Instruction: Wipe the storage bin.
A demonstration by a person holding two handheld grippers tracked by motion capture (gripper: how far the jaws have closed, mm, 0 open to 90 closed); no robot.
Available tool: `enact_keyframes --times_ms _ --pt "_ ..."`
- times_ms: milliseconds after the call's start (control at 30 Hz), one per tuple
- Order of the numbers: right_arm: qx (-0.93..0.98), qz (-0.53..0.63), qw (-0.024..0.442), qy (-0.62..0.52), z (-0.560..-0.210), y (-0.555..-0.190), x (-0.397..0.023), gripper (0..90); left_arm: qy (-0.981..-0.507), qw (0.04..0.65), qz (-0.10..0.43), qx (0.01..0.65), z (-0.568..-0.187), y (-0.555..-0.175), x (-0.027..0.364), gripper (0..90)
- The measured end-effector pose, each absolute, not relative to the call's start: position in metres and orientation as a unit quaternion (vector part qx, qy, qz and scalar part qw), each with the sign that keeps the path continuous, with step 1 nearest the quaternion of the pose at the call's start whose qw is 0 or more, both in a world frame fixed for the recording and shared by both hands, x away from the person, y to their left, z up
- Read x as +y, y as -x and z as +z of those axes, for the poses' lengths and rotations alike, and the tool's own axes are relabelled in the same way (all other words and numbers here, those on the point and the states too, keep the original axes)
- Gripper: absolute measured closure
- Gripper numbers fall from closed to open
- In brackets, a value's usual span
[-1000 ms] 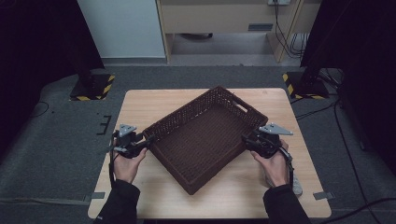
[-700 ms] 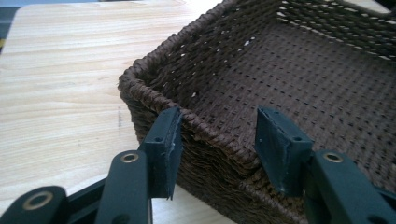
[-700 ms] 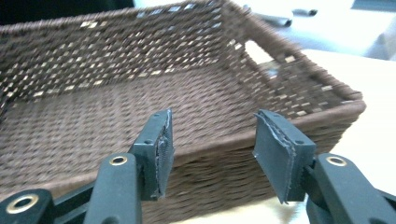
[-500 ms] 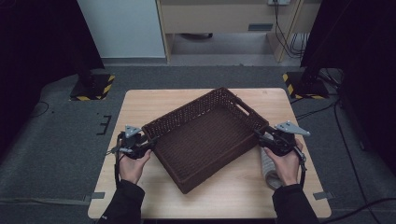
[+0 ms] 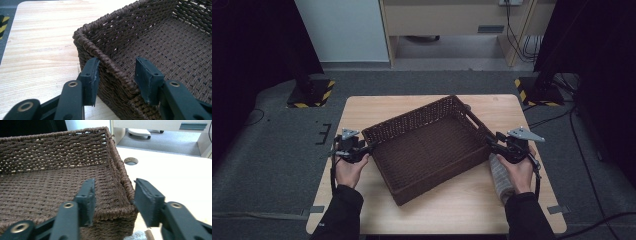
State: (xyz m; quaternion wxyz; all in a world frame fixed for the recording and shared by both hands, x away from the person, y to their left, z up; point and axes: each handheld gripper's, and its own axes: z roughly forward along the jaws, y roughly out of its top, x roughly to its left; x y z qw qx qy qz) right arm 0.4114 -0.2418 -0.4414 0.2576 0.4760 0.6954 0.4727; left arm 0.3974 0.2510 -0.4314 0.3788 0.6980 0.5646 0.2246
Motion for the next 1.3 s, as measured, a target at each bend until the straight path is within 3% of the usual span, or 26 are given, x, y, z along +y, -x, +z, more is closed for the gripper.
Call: enact_keyframes --times_ms 333,600,1067,1300 --pt "0.692 0.450 0.283 -0.487 -0.441 -0.415 -0.243 52.8 -0.701 0.415 0.203 0.543 -0.430 -0.365 0.239 48.1" --pt "0.708 0.434 0.275 -0.485 -0.446 -0.417 -0.238 58.3 -0.702 0.401 0.220 0.546 -0.432 -0.374 0.242 50.1" --pt "0.730 0.455 0.231 -0.454 -0.442 -0.398 -0.216 56.8 -0.689 0.383 0.231 0.570 -0.438 -0.370 0.259 41.0" --pt "0.724 0.479 0.219 -0.446 -0.444 -0.394 -0.219 57.6 -0.693 0.375 0.214 0.578 -0.449 -0.375 0.266 54.4"
